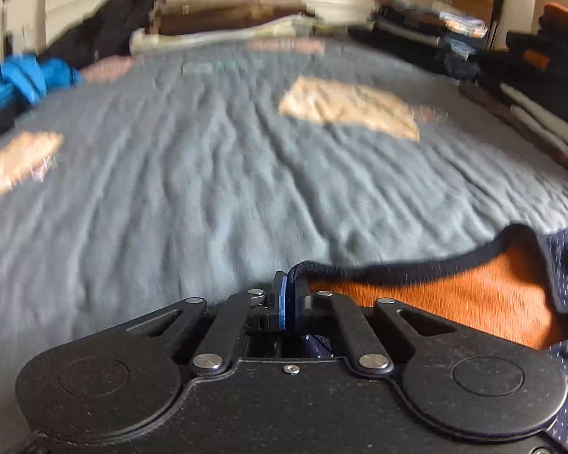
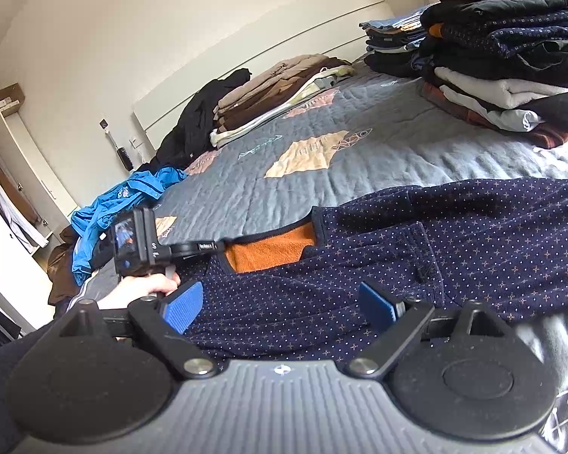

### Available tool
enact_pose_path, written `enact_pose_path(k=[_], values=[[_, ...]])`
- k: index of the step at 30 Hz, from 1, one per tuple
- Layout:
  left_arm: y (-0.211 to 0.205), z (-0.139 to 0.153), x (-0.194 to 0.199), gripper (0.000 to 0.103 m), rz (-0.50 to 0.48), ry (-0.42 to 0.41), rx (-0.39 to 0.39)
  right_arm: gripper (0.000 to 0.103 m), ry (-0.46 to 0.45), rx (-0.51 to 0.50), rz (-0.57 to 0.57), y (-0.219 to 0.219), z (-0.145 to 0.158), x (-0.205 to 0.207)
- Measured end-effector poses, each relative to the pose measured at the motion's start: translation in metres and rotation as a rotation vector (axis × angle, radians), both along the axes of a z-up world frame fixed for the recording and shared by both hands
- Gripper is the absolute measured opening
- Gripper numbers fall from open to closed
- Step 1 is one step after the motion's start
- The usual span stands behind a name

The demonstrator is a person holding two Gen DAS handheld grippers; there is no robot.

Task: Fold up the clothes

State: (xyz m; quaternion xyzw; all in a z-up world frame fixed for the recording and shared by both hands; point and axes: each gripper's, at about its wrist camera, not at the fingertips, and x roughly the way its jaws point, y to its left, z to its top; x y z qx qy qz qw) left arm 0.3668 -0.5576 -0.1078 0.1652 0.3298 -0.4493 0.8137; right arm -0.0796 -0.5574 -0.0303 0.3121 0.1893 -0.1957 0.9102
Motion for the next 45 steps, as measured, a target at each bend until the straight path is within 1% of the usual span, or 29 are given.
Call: enact_pose_path(k=[1, 2, 3, 4, 5, 7, 8, 9, 10, 11, 14, 18, 20, 23, 25, 28, 32, 36, 39, 41, 43, 45], values=[[0.004, 0.005, -0.001, 0.015, 0.003, 0.019, -0.011, 0.089, 0.000, 0.000, -0.002, -0.001, 0.000, 0.000], [0.011, 0.012, -0.003, 0.025, 0.008, 0.031, -0.029, 0.089, 0.000, 0.001, -0.004, -0.002, 0.000, 0.000], [0.018, 0.019, -0.007, 0.030, 0.014, 0.040, -0.050, 0.089, 0.001, 0.002, -0.011, -0.004, 0.000, -0.001], [0.028, 0.027, -0.013, 0.039, 0.019, 0.031, -0.074, 0.089, 0.002, 0.003, -0.022, -0.007, 0.000, -0.003], [0.038, 0.036, -0.021, 0.046, 0.024, 0.017, -0.101, 0.089, 0.004, 0.005, -0.032, -0.010, 0.000, -0.004], [0.061, 0.052, -0.042, 0.049, 0.026, 0.019, -0.141, 0.089, 0.007, 0.008, -0.054, -0.015, -0.001, -0.007], [0.072, 0.059, -0.054, 0.049, 0.023, 0.024, -0.158, 0.089, 0.009, 0.009, -0.065, -0.017, -0.001, -0.008], [0.082, 0.064, -0.069, 0.050, 0.025, 0.026, -0.161, 0.089, 0.011, 0.011, -0.075, -0.020, -0.001, -0.010], [0.092, 0.070, -0.085, 0.056, 0.028, 0.027, -0.160, 0.089, 0.012, 0.012, -0.086, -0.023, -0.002, -0.011], [0.101, 0.075, -0.102, 0.064, 0.029, 0.018, -0.150, 0.089, 0.014, 0.013, -0.097, -0.025, -0.002, -0.013], [0.127, 0.086, -0.154, 0.072, 0.037, -0.019, -0.111, 0.089, 0.044, 0.013, -0.140, -0.035, -0.005, -0.019], [0.155, 0.090, -0.211, 0.074, 0.079, -0.060, -0.063, 0.089, 0.113, -0.036, -0.153, -0.039, -0.005, -0.024], [0.171, 0.088, -0.228, 0.076, 0.111, -0.054, -0.069, 0.089, 0.138, -0.069, -0.144, -0.037, -0.004, -0.023], [0.191, 0.084, -0.246, 0.083, 0.150, -0.044, -0.092, 0.089, 0.158, -0.105, -0.117, -0.031, -0.003, -0.021], [0.198, 0.080, -0.249, 0.084, 0.158, -0.038, -0.093, 0.089, 0.161, -0.112, -0.097, -0.028, -0.005, -0.019], [0.200, 0.078, -0.247, 0.084, 0.149, -0.054, -0.079, 0.089, 0.177, -0.124, -0.074, -0.027, -0.008, -0.018], [0.206, 0.081, -0.240, 0.084, 0.153, -0.046, -0.126, 0.089, 0.222, -0.153, -0.045, -0.026, -0.010, -0.023], [0.213, 0.081, -0.241, 0.086, 0.142, -0.042, -0.142, 0.089, 0.246, -0.196, -0.009, -0.025, -0.007, -0.040], [0.216, 0.080, -0.244, 0.086, 0.138, -0.035, -0.145, 0.089, 0.283, -0.220, -0.006, -0.021, -0.004, -0.062], [0.216, 0.081, -0.248, 0.086, 0.133, -0.041, -0.149, 0.087, 0.314, -0.239, 0.021, -0.013, -0.004, -0.074], [0.214, 0.082, -0.254, 0.086, 0.117, -0.038, -0.154, 0.083, 0.348, -0.265, 0.054, -0.005, -0.006, -0.085], [0.211, 0.083, -0.261, 0.086, 0.100, -0.033, -0.162, 0.072, 0.398, -0.275, 0.087, 0.002, -0.015, -0.090]])
